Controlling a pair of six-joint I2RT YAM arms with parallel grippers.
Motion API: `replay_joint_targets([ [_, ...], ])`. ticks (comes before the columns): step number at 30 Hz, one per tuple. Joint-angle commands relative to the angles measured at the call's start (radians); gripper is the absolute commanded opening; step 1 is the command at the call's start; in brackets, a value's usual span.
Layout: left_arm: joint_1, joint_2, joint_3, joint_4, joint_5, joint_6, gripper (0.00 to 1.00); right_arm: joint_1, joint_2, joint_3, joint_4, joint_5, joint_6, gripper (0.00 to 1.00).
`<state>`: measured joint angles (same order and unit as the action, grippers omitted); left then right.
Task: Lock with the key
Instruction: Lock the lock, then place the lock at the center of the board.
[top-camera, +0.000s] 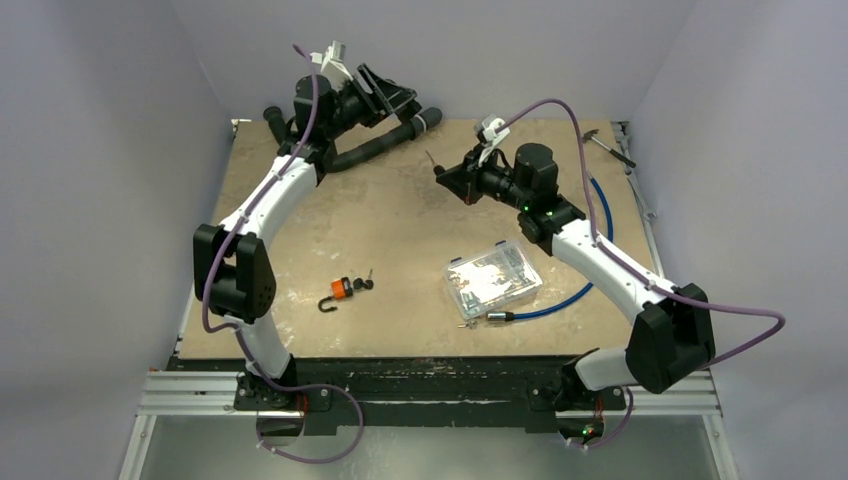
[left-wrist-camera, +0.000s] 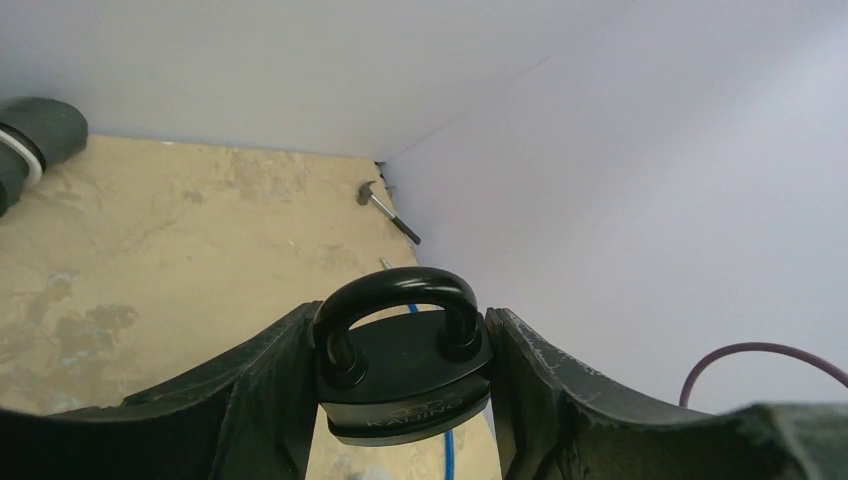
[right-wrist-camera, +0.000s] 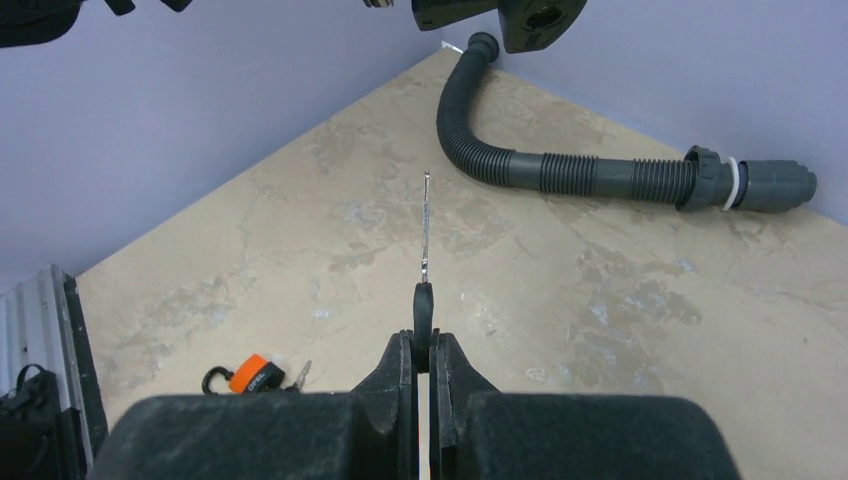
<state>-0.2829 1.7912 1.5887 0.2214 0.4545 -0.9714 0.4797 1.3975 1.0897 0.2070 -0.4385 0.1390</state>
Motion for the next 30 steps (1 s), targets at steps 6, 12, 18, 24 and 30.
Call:
replay_joint_targets([
  [6,0.003,-0.015,0.070,0.025,-0.044,0.180,0.00,-0.046,-0.002,0.011,0.052,0.015,0.129,0.00],
  [12,-0.002,0.040,0.134,-0.152,-0.087,0.366,0.00,-0.130,0.108,0.099,0.028,0.026,0.194,0.00],
  [18,-0.029,0.130,0.171,-0.219,-0.110,0.503,0.00,-0.163,0.230,0.176,0.021,0.024,0.230,0.00],
  [24,-0.055,0.233,0.255,-0.220,-0.150,0.579,0.00,-0.181,0.344,0.231,0.046,0.016,0.262,0.00],
  [30,-0.084,0.369,0.367,-0.287,-0.174,0.619,0.00,-0.202,0.485,0.312,0.071,-0.001,0.302,0.00],
])
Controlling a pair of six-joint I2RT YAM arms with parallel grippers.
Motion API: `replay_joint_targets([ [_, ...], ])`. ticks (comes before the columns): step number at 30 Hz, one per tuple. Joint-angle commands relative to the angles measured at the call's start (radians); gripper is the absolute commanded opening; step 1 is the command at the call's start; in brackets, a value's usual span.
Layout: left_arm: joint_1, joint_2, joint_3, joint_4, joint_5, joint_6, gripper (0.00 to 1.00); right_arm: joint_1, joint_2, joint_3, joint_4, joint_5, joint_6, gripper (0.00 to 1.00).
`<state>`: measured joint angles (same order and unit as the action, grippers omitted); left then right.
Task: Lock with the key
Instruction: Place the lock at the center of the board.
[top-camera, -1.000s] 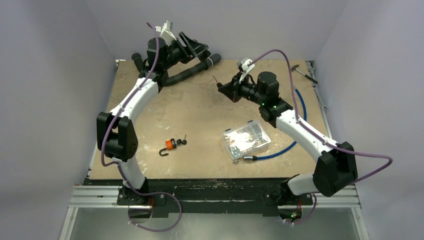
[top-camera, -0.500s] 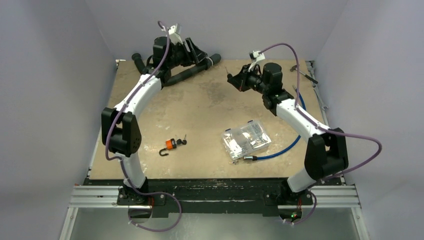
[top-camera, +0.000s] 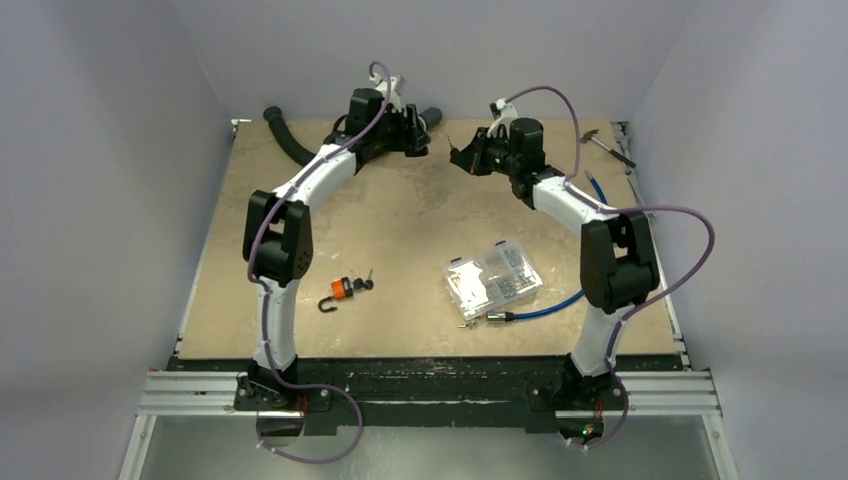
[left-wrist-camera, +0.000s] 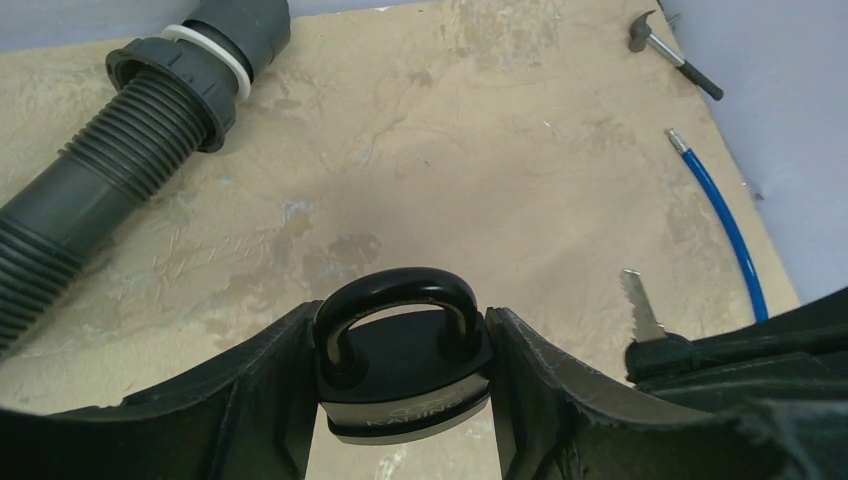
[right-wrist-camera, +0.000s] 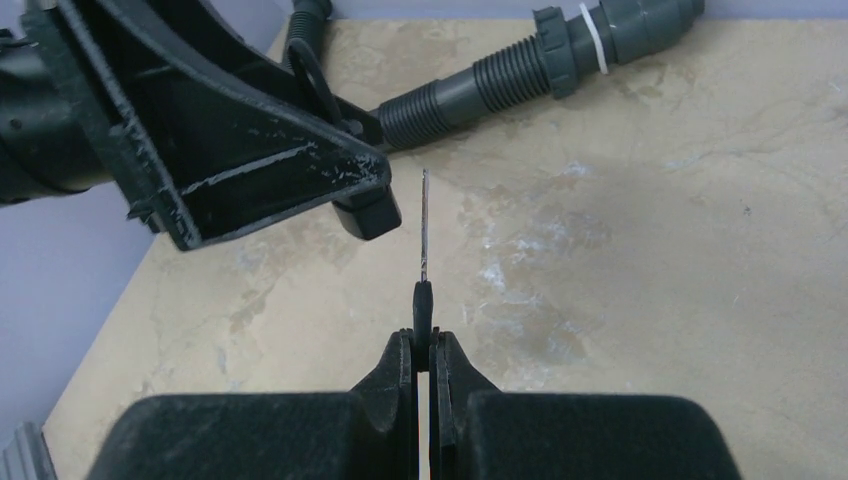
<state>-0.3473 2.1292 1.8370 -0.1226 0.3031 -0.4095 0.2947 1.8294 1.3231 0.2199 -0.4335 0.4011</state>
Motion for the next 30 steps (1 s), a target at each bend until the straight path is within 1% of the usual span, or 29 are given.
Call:
replay_joint_targets([
  [1,-0.024,0.045,0.131,0.057,-0.026,0.063,0.00,-0.019,0.076,0.095,0.060,-0.007,0.044,0.00],
  [11,-0.037,0.241,0.250,0.087,-0.055,0.040,0.00,-0.037,0.292,0.249,0.099,-0.011,0.076,0.00],
  [17,-0.044,0.329,0.309,0.101,-0.088,0.058,0.00,-0.046,0.396,0.323,0.113,-0.017,0.088,0.00],
  [24,-0.044,0.410,0.384,0.093,-0.114,0.074,0.00,-0.053,0.477,0.365,0.133,-0.021,0.110,0.00],
  [28,-0.044,0.441,0.401,0.089,-0.142,0.081,0.00,-0.053,0.503,0.371,0.147,-0.022,0.126,0.00],
  [30,-0.045,0.451,0.408,0.086,-0.146,0.082,0.05,-0.053,0.514,0.378,0.149,-0.021,0.131,0.00],
])
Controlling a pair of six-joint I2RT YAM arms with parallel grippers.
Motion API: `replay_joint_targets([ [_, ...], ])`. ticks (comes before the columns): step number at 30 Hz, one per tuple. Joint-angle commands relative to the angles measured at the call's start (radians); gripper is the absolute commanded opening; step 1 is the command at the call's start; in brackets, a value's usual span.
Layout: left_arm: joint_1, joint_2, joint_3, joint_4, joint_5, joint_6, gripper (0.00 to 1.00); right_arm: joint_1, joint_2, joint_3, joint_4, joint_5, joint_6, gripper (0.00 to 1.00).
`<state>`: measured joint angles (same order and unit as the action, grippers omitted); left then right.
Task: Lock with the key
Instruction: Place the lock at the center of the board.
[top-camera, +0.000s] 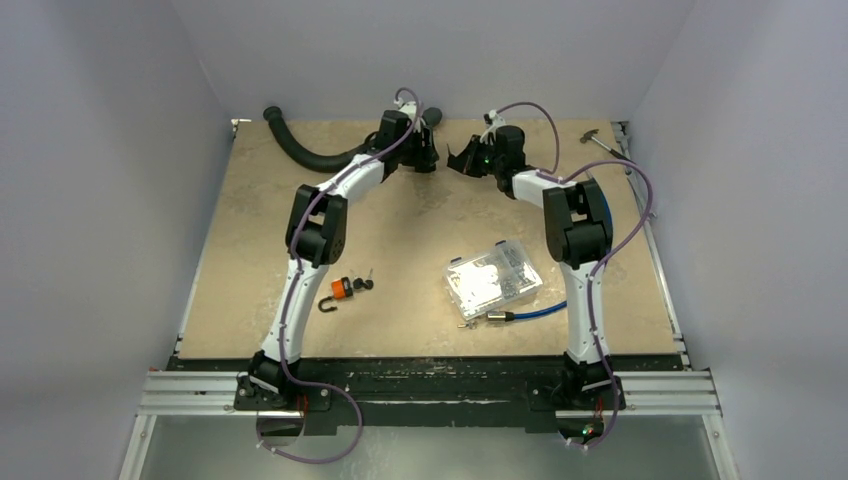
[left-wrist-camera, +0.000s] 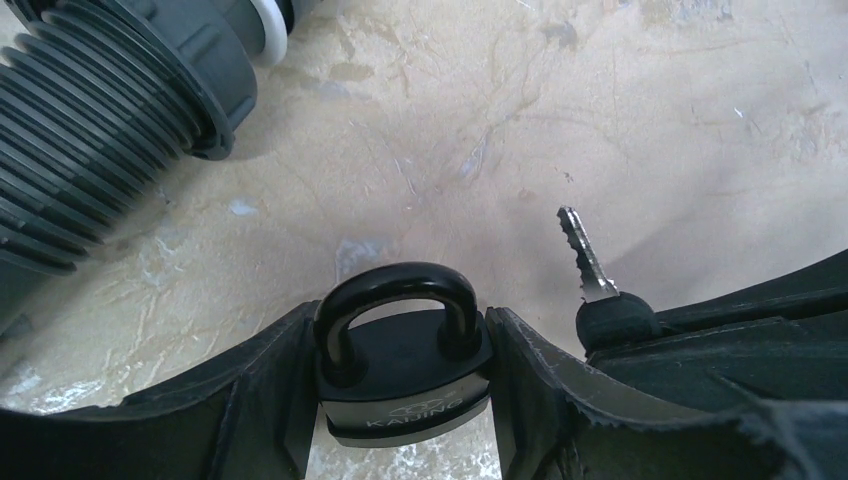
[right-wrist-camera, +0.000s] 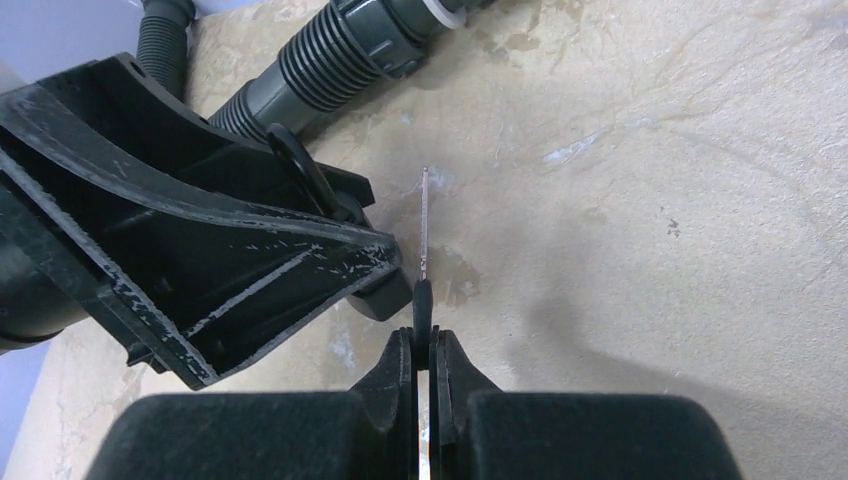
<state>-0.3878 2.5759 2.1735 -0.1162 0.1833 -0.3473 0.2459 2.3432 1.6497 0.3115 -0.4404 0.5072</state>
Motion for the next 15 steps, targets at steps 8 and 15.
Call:
replay_joint_targets([
  [8,-0.014,0.024,0.058,0.074,-0.050,0.032,0.17,-0.004,0.047,0.079,0.067,-0.010,0.059,0.00],
  [15,-0.014,0.037,0.055,0.049,-0.075,0.019,0.27,-0.004,0.050,0.057,0.080,0.032,0.082,0.00],
])
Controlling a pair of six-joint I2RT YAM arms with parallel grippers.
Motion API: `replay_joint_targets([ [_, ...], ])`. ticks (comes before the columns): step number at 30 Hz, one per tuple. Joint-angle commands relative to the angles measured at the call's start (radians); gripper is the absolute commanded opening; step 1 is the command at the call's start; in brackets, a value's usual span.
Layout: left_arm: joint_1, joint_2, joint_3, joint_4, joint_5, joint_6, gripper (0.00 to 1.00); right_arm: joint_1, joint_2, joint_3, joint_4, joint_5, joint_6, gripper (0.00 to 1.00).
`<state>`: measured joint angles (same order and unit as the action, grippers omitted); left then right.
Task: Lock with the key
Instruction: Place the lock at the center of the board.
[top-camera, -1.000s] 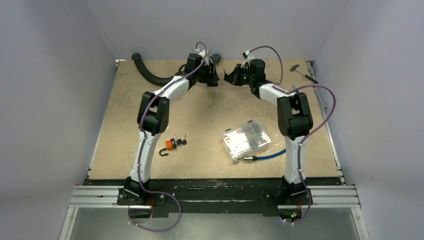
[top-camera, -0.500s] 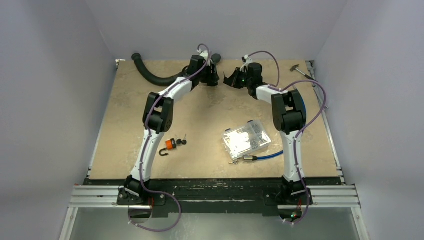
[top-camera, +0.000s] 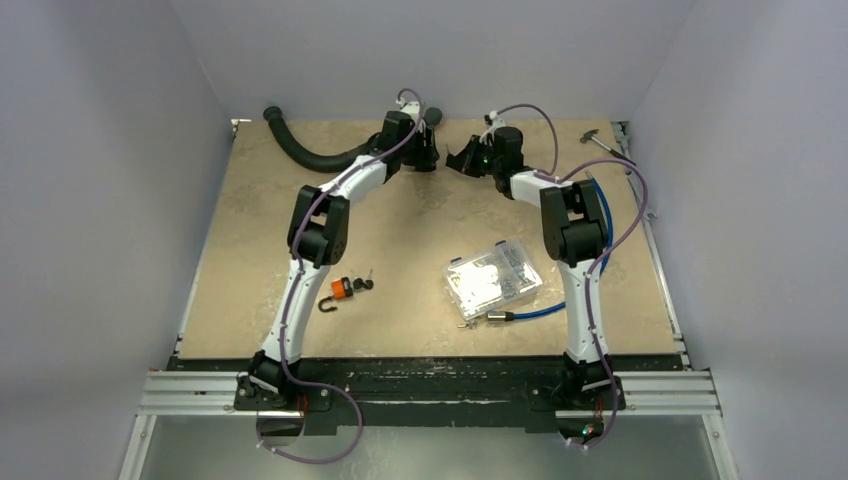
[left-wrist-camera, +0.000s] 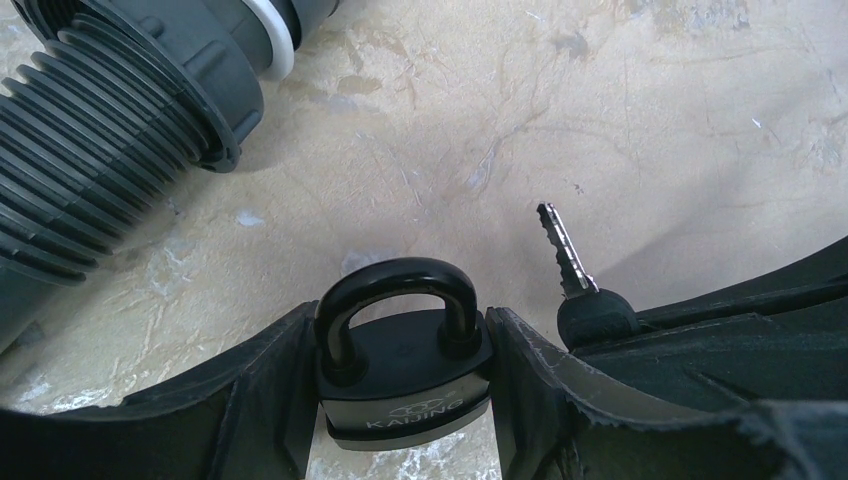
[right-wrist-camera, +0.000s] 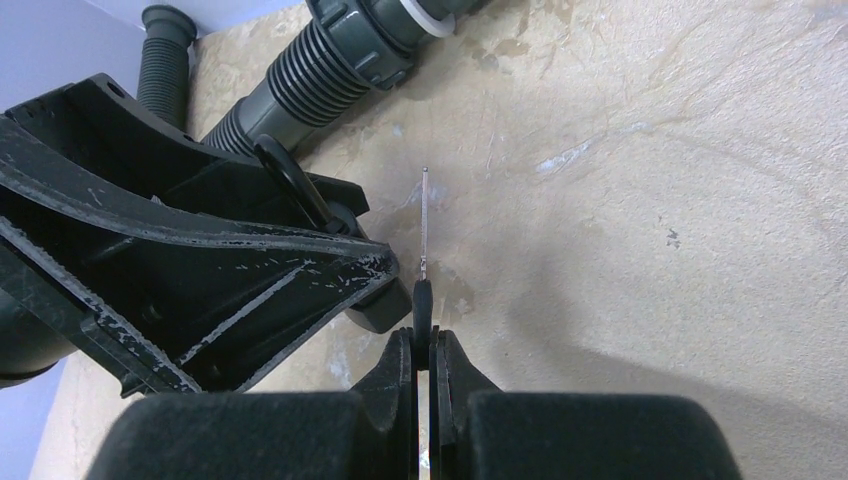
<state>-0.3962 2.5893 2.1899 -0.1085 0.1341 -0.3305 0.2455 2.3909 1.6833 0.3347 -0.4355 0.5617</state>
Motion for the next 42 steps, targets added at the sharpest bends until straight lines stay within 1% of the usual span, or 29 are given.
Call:
replay_joint_targets([
  [1,-0.006,0.024,0.038,0.039,-0.028,0.001,0.28,-0.003,0.005,0.021,0.059,0.029,0.030,0.00],
  [6,-0.006,0.029,0.035,0.033,-0.026,0.007,0.39,-0.004,0.018,0.024,0.062,0.030,0.029,0.00],
  [9,-0.006,0.031,0.037,0.033,-0.023,0.007,0.42,-0.004,0.024,0.025,0.066,0.030,0.033,0.00],
  [12,-0.006,0.032,0.039,0.032,-0.023,0.007,0.49,-0.005,0.032,0.029,0.067,0.029,0.033,0.00],
  [14,-0.006,0.036,0.039,0.032,-0.026,0.006,0.51,-0.004,0.034,0.029,0.071,0.035,0.032,0.00],
  [16,-0.006,0.037,0.042,0.031,-0.032,0.006,0.56,-0.004,0.037,0.029,0.072,0.035,0.035,0.00],
  [28,-0.003,0.046,0.049,0.022,-0.042,-0.001,0.71,-0.005,0.051,0.039,0.076,0.031,0.057,0.00],
  [31,0.002,0.045,0.053,0.029,-0.051,-0.016,0.72,-0.004,0.051,0.039,0.076,0.030,0.061,0.00],
  [37,0.005,0.019,0.063,0.057,-0.008,-0.027,0.78,-0.003,0.040,0.002,0.081,0.017,0.076,0.00],
  [42,0.005,-0.017,0.060,0.060,-0.008,-0.028,0.82,-0.003,0.032,-0.027,0.087,0.016,0.091,0.00],
])
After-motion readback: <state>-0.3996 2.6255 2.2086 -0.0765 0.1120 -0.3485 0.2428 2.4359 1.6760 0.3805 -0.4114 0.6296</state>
